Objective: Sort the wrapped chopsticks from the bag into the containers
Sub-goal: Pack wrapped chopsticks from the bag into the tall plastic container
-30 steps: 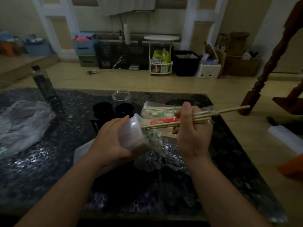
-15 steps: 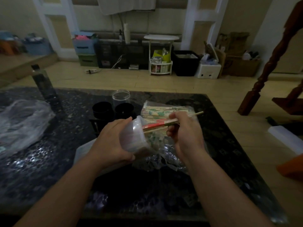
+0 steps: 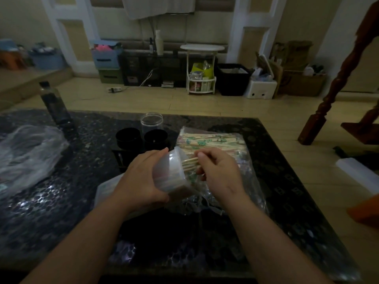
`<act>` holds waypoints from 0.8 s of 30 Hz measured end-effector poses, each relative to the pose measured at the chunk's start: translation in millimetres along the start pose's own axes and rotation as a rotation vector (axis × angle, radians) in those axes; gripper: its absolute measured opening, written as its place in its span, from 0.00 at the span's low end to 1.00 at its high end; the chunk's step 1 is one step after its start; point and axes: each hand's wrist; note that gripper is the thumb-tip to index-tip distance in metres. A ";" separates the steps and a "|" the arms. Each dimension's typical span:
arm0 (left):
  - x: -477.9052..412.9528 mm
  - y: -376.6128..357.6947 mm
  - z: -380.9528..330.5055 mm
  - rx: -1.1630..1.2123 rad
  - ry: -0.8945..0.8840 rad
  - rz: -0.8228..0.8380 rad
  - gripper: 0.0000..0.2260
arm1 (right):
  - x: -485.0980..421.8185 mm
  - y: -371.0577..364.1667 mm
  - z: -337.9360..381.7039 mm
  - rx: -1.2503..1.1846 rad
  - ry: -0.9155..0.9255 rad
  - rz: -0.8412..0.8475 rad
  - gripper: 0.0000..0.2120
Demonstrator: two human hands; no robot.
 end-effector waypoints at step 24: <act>0.2 3.2 1.6 0.029 0.066 -0.089 0.56 | -20.3 20.2 -27.6 0.317 -0.070 -0.056 0.08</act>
Point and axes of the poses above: each hand's wrist, its own x-axis away from the middle knuckle, its own y-axis out of the back of the hand, z = x × y, and after that the axes turned 9 degrees about -z, right-handed
